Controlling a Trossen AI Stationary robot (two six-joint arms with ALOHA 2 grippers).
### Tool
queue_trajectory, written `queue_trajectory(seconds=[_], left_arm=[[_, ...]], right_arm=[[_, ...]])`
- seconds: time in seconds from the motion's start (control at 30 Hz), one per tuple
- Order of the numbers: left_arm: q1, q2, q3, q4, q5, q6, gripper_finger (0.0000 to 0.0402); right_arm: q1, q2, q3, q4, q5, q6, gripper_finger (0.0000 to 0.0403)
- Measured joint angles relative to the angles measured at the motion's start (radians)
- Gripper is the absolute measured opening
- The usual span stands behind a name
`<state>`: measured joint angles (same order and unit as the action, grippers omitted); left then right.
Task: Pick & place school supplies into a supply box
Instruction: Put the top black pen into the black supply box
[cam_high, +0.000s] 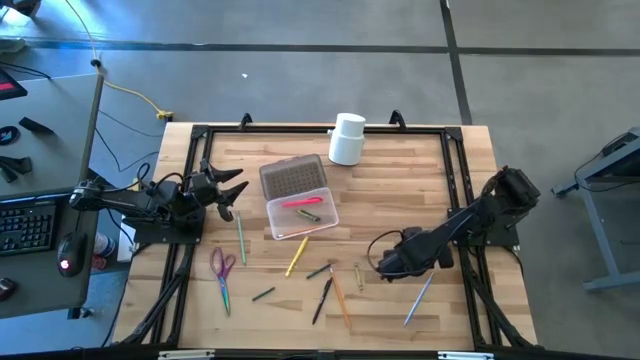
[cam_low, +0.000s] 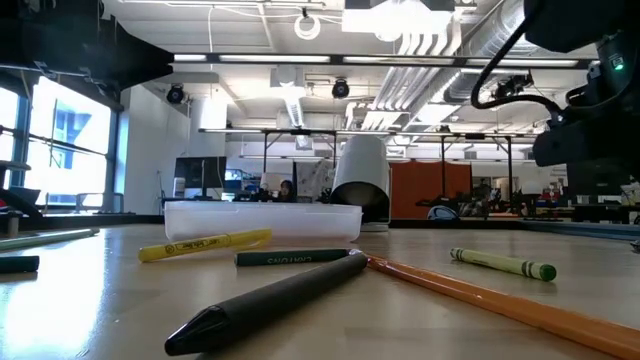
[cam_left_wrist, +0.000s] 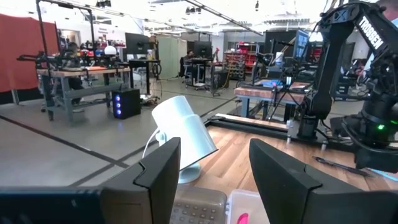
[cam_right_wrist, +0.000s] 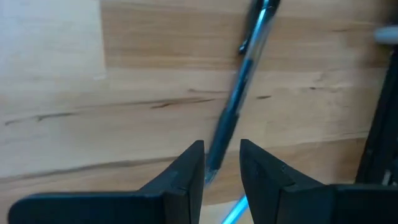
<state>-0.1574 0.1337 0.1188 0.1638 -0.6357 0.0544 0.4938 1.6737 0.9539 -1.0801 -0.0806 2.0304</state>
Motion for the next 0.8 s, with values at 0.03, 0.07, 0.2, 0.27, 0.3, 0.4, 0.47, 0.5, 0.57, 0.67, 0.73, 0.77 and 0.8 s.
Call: queue_trajectory(seconds=[0.03,0.07,0.2,0.27,0.3,0.4,0.47,0.5,0.57,0.67,0.73,0.77,0.8], left_arm=[[0.0,0.0,0.0,0.0,0.0,0.0,0.0225],[0.0,0.0,0.0,0.0,0.0,0.0,0.0225],[0.0,0.0,0.0,0.0,0.0,0.0,0.0225],[0.0,0.0,0.0,-0.001,0.0,0.0,0.0225],[0.0,0.0,0.0,0.0,0.0,0.0,0.0225],[0.0,0.0,0.0,-0.001,0.0,0.0,0.0225],[0.0,0.0,0.0,-0.001,0.0,0.0,0.0225],[0.0,0.0,0.0,-0.001,0.0,0.0,0.0225],[0.0,0.0,0.0,-0.001,0.0,0.0,0.0225],[0.0,0.0,0.0,0.0,0.0,0.0,0.0225],[0.0,0.0,0.0,0.001,0.0,0.0,0.0225],[0.0,0.0,0.0,0.003,0.0,0.0,0.0225],[0.0,0.0,0.0,0.003,0.0,0.0,0.0225]], right_arm=[[0.0,-0.002,-0.009,-0.001,0.002,0.001,0.0085],[0.0,-0.002,-0.017,0.002,0.004,0.0,0.0085],[-0.001,-0.002,-0.063,0.098,0.0,-0.013,0.0085],[-0.001,-0.002,-0.085,0.135,-0.005,-0.02,0.0085],[0.0,-0.002,-0.094,0.158,-0.003,-0.029,0.0085],[-0.001,-0.007,-0.121,0.193,-0.004,-0.031,0.0085],[-0.001,-0.007,-0.137,0.2,-0.003,-0.038,0.0085],[-0.003,-0.007,-0.144,0.204,0.0,-0.041,0.0085],[-0.004,-0.007,-0.147,0.209,0.013,-0.064,0.0085],[-0.003,-0.007,-0.148,0.245,0.041,-0.117,0.0083],[-0.003,-0.006,-0.138,0.249,0.05,-0.149,0.0076],[-0.003,-0.004,-0.132,0.243,0.055,-0.15,0.007],[-0.003,-0.003,-0.126,0.234,0.064,-0.148,0.0063]])
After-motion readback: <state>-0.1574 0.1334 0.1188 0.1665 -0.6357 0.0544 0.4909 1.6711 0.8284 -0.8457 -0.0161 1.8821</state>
